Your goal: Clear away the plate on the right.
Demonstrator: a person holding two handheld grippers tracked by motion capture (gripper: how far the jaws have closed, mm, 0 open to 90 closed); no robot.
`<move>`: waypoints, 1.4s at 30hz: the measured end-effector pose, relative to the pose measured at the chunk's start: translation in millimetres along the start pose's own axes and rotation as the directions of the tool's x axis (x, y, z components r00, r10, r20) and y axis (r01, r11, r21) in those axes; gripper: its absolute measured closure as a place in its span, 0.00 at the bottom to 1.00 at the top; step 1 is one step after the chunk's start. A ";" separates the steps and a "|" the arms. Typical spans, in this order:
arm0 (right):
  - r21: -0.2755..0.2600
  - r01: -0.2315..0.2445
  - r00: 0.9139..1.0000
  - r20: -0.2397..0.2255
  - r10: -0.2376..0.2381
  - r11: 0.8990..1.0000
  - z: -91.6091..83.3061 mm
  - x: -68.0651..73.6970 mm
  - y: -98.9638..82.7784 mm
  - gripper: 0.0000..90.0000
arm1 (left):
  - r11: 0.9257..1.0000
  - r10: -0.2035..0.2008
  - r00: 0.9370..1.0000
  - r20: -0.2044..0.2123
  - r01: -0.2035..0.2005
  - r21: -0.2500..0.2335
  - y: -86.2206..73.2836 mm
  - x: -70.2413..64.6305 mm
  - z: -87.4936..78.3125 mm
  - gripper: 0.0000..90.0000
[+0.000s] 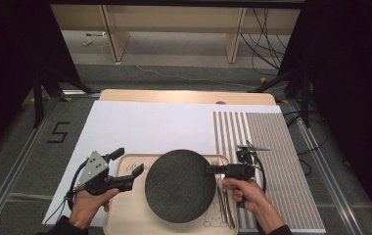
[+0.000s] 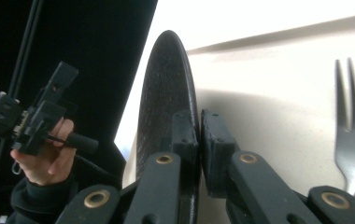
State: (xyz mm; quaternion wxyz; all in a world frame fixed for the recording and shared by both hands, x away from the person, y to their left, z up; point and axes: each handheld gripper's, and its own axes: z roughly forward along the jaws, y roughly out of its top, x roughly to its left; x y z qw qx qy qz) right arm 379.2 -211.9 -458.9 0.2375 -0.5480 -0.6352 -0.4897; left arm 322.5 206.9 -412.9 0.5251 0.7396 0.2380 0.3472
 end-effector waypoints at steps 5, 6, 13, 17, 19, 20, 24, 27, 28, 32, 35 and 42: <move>0.027 0.018 0.999 0.035 -0.018 0.999 10.7 0.6 1.4 0.95 | 1.000 0.001 1.000 0.002 -0.001 0.000 0.2 -0.4 -0.2 0.18; 0.033 0.017 0.999 0.035 -0.018 0.999 12.2 0.6 1.5 0.95 | 1.000 -0.001 1.000 0.003 0.001 -0.002 0.3 -0.5 -0.5 0.17; 0.037 0.008 0.999 0.050 -0.010 0.999 17.2 -3.6 2.2 0.95 | 1.000 0.000 1.000 0.002 0.000 0.000 -0.3 0.4 -0.2 0.18; 0.050 0.001 0.998 0.061 -0.004 0.999 19.2 -5.7 2.4 0.96 | 1.000 0.000 1.000 0.002 0.000 0.000 -0.5 0.5 0.1 0.17; 0.055 0.002 0.997 0.072 -0.006 0.999 19.7 -6.7 2.4 0.96 | 1.000 0.002 1.000 -0.001 -0.002 0.003 -0.8 0.9 0.2 0.17; 0.054 0.002 0.997 0.082 -0.006 0.999 20.1 -6.9 2.3 0.96 | 1.000 0.004 1.000 -0.001 -0.004 0.004 -0.9 1.1 0.4 0.18; 0.065 0.016 0.995 0.101 -0.023 0.998 20.7 -6.6 2.5 0.97 | 1.000 0.000 1.000 0.000 0.000 0.002 -0.5 0.3 0.0 0.17; 0.068 0.015 0.995 0.102 -0.022 0.998 21.4 -7.9 2.8 0.97 | 1.000 0.002 1.000 0.001 -0.002 0.004 -0.6 0.3 0.1 0.18; 0.075 0.016 0.994 0.104 -0.024 0.997 21.7 -8.0 3.1 0.96 | 1.000 0.003 1.000 0.000 -0.003 0.004 -0.6 0.3 0.2 0.18; 0.116 0.043 0.983 0.175 -0.063 0.992 24.6 -8.8 2.5 0.91 | 1.000 0.003 1.000 0.002 -0.003 0.004 -0.4 -0.2 0.4 0.18; 0.137 0.066 0.976 0.199 -0.093 0.988 26.5 -7.7 2.6 0.89 | 1.000 0.003 1.000 -0.001 -0.003 0.005 -0.6 0.4 0.3 0.17; 0.181 0.109 0.950 0.272 -0.156 0.977 30.7 -4.1 1.5 0.84 | 1.000 0.003 1.000 0.001 -0.003 0.005 -0.5 -0.1 0.1 0.18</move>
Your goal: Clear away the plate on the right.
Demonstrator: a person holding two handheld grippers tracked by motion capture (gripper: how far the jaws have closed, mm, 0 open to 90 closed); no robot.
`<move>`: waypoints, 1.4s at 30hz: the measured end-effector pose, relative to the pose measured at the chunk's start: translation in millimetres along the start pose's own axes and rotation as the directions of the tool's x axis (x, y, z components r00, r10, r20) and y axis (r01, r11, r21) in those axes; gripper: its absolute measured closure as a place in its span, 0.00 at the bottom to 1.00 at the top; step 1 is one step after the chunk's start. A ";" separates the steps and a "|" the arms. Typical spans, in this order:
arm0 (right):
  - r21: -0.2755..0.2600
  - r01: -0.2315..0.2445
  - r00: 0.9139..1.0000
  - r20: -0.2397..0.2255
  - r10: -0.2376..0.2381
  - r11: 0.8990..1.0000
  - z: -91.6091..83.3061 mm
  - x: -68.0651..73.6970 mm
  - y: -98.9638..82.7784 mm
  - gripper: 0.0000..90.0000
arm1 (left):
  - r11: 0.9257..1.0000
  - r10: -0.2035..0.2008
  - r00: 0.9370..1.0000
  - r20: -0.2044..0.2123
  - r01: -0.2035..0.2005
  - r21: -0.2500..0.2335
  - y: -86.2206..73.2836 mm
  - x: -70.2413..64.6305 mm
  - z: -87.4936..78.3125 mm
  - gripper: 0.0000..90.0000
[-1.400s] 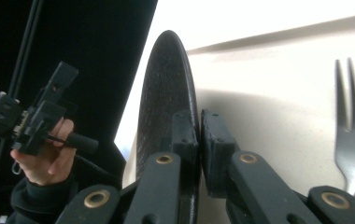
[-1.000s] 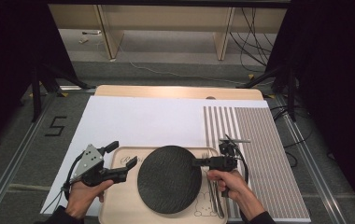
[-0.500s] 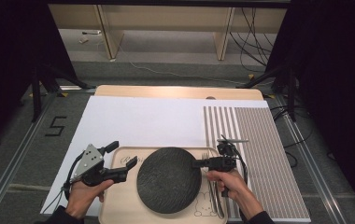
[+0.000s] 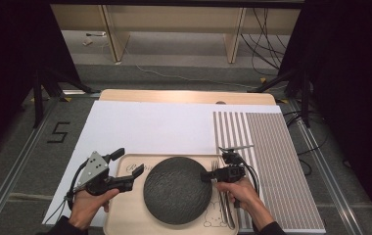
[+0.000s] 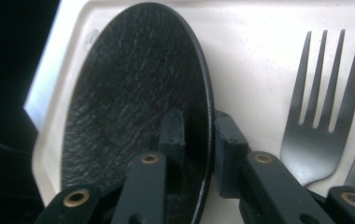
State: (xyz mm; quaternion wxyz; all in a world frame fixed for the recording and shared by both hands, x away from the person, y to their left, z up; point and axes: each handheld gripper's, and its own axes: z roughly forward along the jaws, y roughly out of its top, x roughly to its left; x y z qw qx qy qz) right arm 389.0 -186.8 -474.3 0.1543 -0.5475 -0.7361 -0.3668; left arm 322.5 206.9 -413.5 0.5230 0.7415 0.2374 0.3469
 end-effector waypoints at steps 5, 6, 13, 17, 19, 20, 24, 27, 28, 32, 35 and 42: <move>0.033 0.047 0.997 0.060 -0.048 0.998 3.1 4.0 -0.2 0.79 | 1.000 0.001 1.000 0.000 -0.001 0.001 0.0 0.1 0.2 0.18; 0.040 0.061 0.995 0.076 -0.064 0.997 4.2 4.8 -0.3 0.78 | 1.000 0.001 1.000 0.000 -0.001 0.001 0.0 0.1 0.2 0.18; 0.055 0.111 0.988 0.098 -0.116 0.992 1.6 7.9 1.8 0.71 | 1.000 0.000 1.000 0.000 0.000 0.000 0.0 -0.2 -0.2 0.18; 0.038 0.132 0.984 0.114 -0.135 0.991 -4.9 8.3 3.7 0.64 | 1.000 0.001 1.000 0.001 -0.001 0.002 0.0 -0.1 -0.1 0.18; 0.022 0.155 0.982 0.110 -0.156 0.988 -8.2 9.6 4.7 0.60 | 1.000 0.001 1.000 0.001 -0.001 0.002 0.0 0.1 0.0 0.18; 0.018 0.163 0.980 0.111 -0.164 0.987 -9.3 10.9 5.0 0.58 | 1.000 0.004 1.000 0.000 -0.004 0.004 -0.1 0.3 0.1 0.18; -0.011 0.249 0.962 0.122 -0.246 0.969 -14.3 18.7 6.0 0.49 | 1.000 0.005 1.000 0.003 -0.005 0.005 -0.2 0.2 0.3 0.17; -0.035 0.288 0.951 0.131 -0.281 0.957 -18.0 23.2 6.3 0.45 | 1.000 0.006 1.000 0.004 -0.006 0.006 -0.1 0.1 0.3 0.18; -0.040 0.297 0.948 0.137 -0.289 0.954 -18.9 24.1 6.3 0.44 | 1.000 0.005 1.000 0.004 -0.005 0.005 -0.1 0.1 0.2 0.18; -0.075 0.325 0.939 0.144 -0.313 0.943 -22.6 26.9 6.3 0.39 | 1.000 0.005 1.000 0.003 -0.005 0.006 -0.1 0.2 0.2 0.18; -0.097 0.341 0.935 0.143 -0.326 0.935 -25.7 28.7 6.5 0.37 | 1.000 0.009 1.000 0.005 -0.009 0.010 -0.3 0.3 0.7 0.18; -0.147 0.372 0.923 0.158 -0.350 0.916 -33.4 31.6 7.0 0.32 | 1.000 0.010 1.000 0.006 -0.010 0.012 -0.3 0.2 0.8 0.17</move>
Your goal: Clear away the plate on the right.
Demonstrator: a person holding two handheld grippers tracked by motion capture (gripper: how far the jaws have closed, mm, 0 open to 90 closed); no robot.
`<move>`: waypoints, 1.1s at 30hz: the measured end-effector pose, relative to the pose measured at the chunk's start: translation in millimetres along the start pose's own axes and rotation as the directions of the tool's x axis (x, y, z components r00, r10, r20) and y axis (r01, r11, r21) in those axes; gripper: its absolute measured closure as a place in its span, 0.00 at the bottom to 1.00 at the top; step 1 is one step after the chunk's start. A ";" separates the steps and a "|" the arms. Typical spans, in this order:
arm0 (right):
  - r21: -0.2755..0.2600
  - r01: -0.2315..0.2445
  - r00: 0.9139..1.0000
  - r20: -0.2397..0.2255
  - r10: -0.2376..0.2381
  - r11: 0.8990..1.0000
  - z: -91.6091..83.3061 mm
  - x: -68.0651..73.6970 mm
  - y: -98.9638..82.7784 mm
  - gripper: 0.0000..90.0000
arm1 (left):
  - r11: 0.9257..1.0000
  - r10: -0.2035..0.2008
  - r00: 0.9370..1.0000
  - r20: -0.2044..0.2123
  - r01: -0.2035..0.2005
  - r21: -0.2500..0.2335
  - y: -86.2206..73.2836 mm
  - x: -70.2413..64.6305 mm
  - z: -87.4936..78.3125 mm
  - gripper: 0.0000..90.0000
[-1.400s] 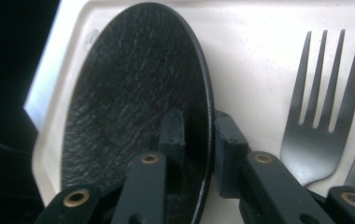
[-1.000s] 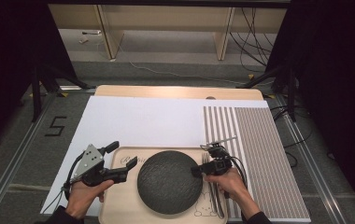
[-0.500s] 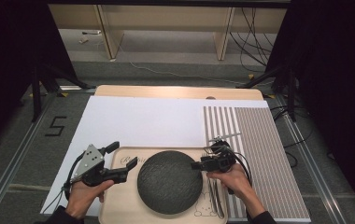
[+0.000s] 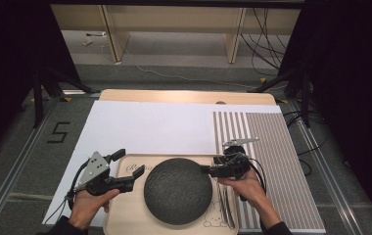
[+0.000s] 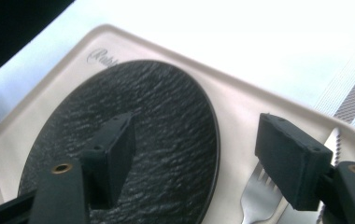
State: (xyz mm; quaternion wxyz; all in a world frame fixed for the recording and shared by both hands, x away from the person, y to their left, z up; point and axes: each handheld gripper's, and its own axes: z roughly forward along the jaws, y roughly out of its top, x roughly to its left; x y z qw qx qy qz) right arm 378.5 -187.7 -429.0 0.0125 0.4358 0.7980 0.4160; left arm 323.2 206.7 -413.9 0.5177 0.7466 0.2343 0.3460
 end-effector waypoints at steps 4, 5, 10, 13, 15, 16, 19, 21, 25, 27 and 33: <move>-0.037 0.001 1.000 0.010 0.000 0.999 -5.9 0.3 1.9 0.27 | 1.000 0.000 1.000 0.002 0.000 0.000 0.0 -0.1 -0.1 0.17; -0.044 0.005 1.000 0.011 -0.004 0.999 -7.2 -0.1 2.2 0.26 | 1.000 0.000 1.000 0.001 0.000 0.001 0.0 0.0 0.0 0.17; -0.087 0.000 1.000 0.026 0.002 0.996 -15.3 -1.1 4.1 0.20 | 1.000 -0.001 1.000 0.000 0.001 0.002 -0.2 -0.3 0.4 0.17; -0.111 -0.003 0.999 0.032 0.006 0.994 -20.0 -1.6 4.9 0.18 | 1.000 -0.001 1.000 0.002 0.001 0.001 0.0 -0.6 0.4 0.17; -0.122 0.001 0.999 0.032 0.002 0.993 -22.8 -1.4 5.3 0.18 | 1.000 -0.001 1.000 0.004 0.001 0.001 -0.1 -0.2 0.2 0.17; -0.130 0.012 0.999 0.035 -0.007 0.991 -24.5 -1.4 5.6 0.17 | 1.000 -0.001 1.000 0.003 0.001 0.002 -0.1 0.0 0.1 0.17; -0.142 0.020 0.999 0.038 -0.015 0.990 -28.8 -0.2 6.3 0.17 | 1.000 0.000 1.000 0.001 0.000 0.002 -0.1 0.1 0.0 0.17; -0.154 0.022 0.999 0.040 -0.016 0.988 -32.1 0.6 6.2 0.17 | 1.000 0.001 1.000 0.002 -0.001 0.002 0.0 -0.2 0.0 0.17; -0.166 0.028 0.999 0.049 -0.020 0.986 -36.6 0.8 5.8 0.16 | 1.000 0.000 1.000 0.003 0.000 0.002 0.1 -0.5 0.2 0.17; -0.173 0.030 0.998 0.055 -0.021 0.984 -38.5 0.8 5.9 0.16 | 1.000 -0.001 1.000 0.004 0.001 0.002 0.0 -0.6 0.2 0.17; -0.195 0.032 0.998 0.062 -0.020 0.980 -43.9 1.6 5.7 0.15 | 1.000 -0.001 1.000 0.005 0.001 0.003 -0.1 -0.8 0.5 0.17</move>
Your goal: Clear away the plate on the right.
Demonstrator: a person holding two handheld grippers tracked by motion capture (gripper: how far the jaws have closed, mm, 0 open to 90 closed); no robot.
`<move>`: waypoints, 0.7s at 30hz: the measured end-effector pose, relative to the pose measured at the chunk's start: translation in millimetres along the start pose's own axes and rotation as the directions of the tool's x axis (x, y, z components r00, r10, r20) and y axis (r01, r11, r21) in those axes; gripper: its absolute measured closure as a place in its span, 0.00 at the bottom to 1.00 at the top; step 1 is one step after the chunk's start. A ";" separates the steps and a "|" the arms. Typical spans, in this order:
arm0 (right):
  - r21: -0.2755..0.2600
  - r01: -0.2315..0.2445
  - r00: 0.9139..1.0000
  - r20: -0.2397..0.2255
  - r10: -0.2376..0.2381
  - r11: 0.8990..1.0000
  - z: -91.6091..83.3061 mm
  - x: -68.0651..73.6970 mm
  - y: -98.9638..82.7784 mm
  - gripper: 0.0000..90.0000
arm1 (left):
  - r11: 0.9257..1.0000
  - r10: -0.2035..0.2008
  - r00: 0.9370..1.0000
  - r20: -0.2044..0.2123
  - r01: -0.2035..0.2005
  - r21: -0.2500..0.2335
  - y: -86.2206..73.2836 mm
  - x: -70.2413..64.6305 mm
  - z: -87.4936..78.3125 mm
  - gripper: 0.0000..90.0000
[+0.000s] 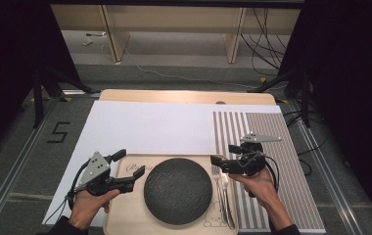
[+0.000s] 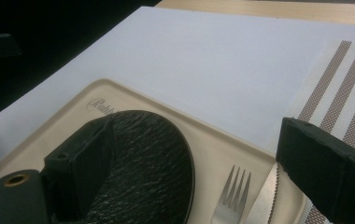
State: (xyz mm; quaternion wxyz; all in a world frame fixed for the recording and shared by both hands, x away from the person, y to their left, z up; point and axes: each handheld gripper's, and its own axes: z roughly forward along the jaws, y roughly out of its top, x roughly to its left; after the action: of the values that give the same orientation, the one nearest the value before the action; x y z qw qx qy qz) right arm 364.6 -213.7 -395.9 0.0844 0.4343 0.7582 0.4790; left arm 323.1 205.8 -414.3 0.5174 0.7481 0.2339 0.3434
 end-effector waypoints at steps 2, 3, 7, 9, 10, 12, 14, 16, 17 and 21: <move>-0.008 0.006 1.000 0.005 -0.006 1.000 -1.8 0.3 0.1 0.15 | 1.000 0.002 1.000 0.000 -0.002 0.002 -0.2 0.5 0.2 0.17; -0.012 0.009 1.000 0.006 -0.009 1.000 -2.6 0.3 0.1 0.14 | 1.000 0.004 1.000 0.000 -0.004 0.003 -0.3 0.9 0.2 0.17; -0.022 0.019 1.000 0.013 -0.019 1.000 -5.9 1.0 0.3 0.14 | 1.000 0.001 1.000 -0.001 -0.001 0.000 -0.2 0.8 -0.2 0.17; -0.030 0.019 1.000 0.017 -0.019 0.999 -8.2 1.8 0.6 0.14 | 1.000 0.003 1.000 -0.002 -0.003 0.000 -0.1 1.1 -0.5 0.17; -0.035 0.022 1.000 0.019 -0.022 0.999 -9.7 2.0 0.6 0.14 | 1.000 0.003 1.000 -0.003 -0.003 0.001 -0.1 1.0 -0.4 0.17; -0.046 0.025 1.000 0.020 -0.024 0.999 -11.5 2.5 0.2 0.14 | 1.000 0.002 1.000 -0.003 -0.002 0.001 -0.1 0.6 -0.2 0.17; -0.049 0.035 0.999 0.020 -0.034 0.998 -13.6 3.1 -0.4 0.14 | 1.000 0.002 1.000 -0.001 -0.002 0.001 0.0 0.2 -0.1 0.17; -0.055 0.040 0.999 0.023 -0.039 0.998 -15.8 3.9 -1.0 0.14 | 1.000 0.001 1.000 0.000 -0.001 0.000 0.0 0.3 -0.2 0.17; -0.063 0.045 0.999 0.024 -0.044 0.997 -16.9 4.0 -1.3 0.14 | 1.000 0.000 1.000 0.000 0.000 0.000 -0.1 0.5 -0.2 0.17; -0.085 0.053 0.998 0.033 -0.050 0.995 -19.9 4.7 -1.8 0.14 | 1.000 0.004 1.000 -0.004 -0.004 0.002 0.0 0.4 -0.4 0.17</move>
State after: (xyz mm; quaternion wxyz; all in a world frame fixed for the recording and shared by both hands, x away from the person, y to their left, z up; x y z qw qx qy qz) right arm 349.9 -223.5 -385.6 0.1268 0.4179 0.7465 0.5021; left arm 323.0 206.3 -414.1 0.5155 0.7485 0.2337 0.3455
